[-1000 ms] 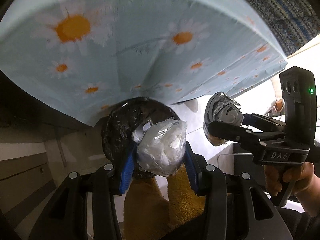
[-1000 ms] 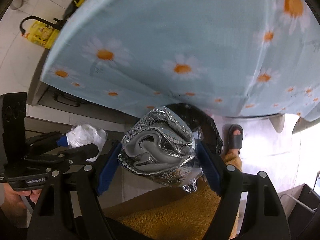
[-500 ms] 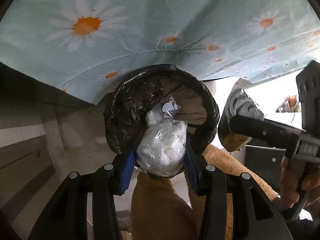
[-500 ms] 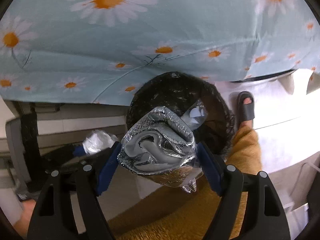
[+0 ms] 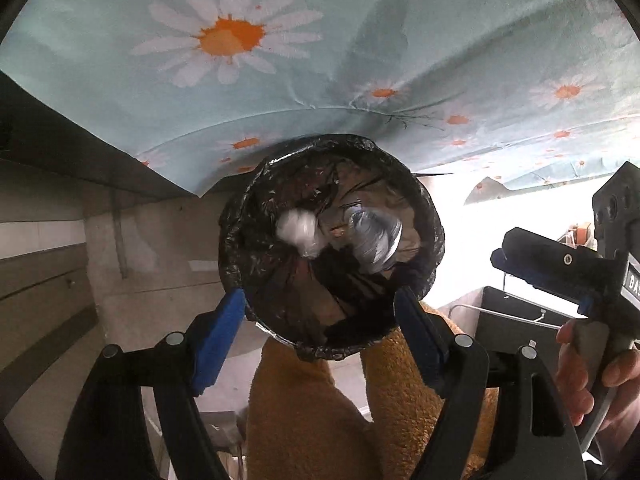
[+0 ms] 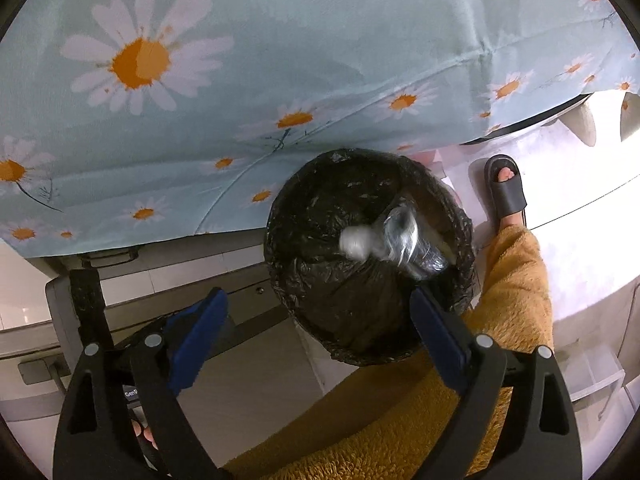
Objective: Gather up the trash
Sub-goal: 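Raise both tools back over the table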
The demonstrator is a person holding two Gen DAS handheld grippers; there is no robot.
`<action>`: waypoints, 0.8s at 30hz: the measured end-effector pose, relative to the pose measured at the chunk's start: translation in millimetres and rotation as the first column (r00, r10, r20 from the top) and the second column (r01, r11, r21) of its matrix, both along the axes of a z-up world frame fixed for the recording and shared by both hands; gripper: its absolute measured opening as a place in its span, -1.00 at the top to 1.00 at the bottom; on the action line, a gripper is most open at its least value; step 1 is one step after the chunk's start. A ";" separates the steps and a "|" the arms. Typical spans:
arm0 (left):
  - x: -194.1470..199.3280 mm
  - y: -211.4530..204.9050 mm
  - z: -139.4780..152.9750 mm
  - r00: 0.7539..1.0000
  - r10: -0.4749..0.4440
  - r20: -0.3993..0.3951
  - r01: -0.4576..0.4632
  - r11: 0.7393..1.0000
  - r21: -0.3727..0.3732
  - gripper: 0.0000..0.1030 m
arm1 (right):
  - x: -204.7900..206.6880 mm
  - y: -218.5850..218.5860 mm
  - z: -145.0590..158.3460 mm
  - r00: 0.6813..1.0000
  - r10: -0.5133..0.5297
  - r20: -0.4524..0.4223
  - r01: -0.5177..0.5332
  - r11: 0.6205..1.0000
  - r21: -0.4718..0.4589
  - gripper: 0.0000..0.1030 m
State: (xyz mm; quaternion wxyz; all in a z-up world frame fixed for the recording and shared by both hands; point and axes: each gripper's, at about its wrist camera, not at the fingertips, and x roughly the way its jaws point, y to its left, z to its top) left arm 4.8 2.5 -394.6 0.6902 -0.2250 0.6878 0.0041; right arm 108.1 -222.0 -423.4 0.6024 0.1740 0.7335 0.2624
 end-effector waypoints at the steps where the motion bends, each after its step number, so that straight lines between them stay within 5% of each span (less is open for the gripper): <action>1: 0.2 -0.1 1.1 1.000 -0.003 0.003 0.003 1.000 0.002 -0.45 | -0.2 -0.5 1.9 1.000 0.001 0.003 -0.001 1.000 0.002 -0.77; 13: -1.8 -1.4 21.1 0.999 -0.003 0.039 0.004 1.000 -0.013 -0.45 | -9.6 4.2 32.4 0.991 0.093 0.097 -0.092 0.996 -0.018 -0.77; 24: -9.0 -5.1 92.0 0.987 -0.028 0.155 0.029 1.000 -0.003 -0.45 | -13.1 0.0 118.0 0.942 0.166 0.292 -0.179 0.984 0.020 -0.77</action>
